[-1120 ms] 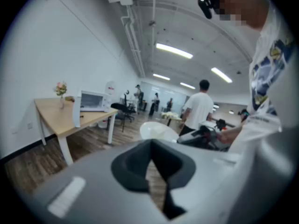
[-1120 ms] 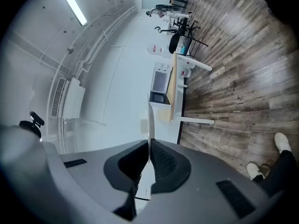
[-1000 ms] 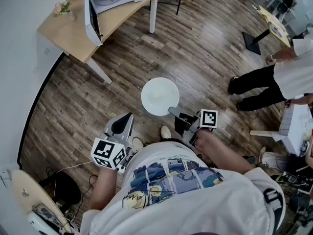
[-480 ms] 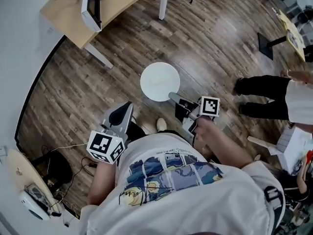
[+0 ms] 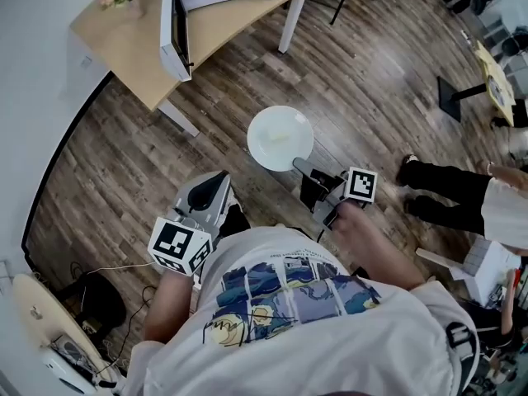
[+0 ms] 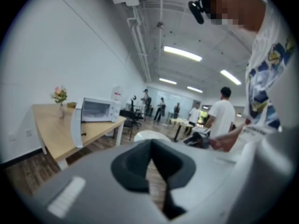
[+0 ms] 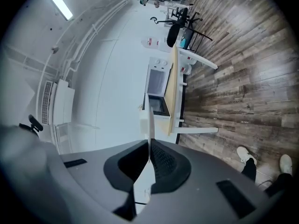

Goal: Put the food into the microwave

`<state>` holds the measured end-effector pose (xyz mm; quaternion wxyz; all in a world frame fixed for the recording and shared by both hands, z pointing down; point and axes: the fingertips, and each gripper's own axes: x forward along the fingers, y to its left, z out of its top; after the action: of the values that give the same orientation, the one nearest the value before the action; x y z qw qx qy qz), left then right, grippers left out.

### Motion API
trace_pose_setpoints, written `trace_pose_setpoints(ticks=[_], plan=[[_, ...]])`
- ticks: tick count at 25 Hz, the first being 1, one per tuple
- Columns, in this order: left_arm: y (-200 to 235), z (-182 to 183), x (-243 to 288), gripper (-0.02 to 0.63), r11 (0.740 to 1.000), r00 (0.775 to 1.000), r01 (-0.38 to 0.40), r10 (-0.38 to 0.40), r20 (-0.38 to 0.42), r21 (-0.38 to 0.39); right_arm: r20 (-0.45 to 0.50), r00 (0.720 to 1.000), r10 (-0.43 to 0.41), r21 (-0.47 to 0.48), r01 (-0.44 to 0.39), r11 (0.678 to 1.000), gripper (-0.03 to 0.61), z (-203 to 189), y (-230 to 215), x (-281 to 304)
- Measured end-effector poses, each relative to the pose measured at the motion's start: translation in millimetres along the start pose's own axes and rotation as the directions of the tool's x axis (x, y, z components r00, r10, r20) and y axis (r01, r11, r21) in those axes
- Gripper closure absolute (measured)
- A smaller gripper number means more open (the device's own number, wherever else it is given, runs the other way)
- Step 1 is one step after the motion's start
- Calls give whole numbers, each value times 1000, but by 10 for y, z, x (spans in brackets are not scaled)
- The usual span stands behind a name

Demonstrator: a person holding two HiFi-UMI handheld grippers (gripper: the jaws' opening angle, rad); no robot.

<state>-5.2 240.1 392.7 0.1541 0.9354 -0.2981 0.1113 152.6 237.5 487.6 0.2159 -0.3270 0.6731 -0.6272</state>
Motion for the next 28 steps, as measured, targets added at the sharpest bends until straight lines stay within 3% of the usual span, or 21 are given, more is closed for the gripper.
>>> trace_pose_setpoints(ticks=[9,18,28], plan=[[1073,482,28,606,996,997,66,-68,22,67,98,995,-12,-3,13,1000,565,553,180,985],[1820,831,270,606,999,998,26,-29,55,45,132,991,-38,26,35,999,565,1220,168,1701],[2419,1288,851,604,995,994,-96,93,62,38,77,997,-32,35,29,999,565,2261,-58,2411]])
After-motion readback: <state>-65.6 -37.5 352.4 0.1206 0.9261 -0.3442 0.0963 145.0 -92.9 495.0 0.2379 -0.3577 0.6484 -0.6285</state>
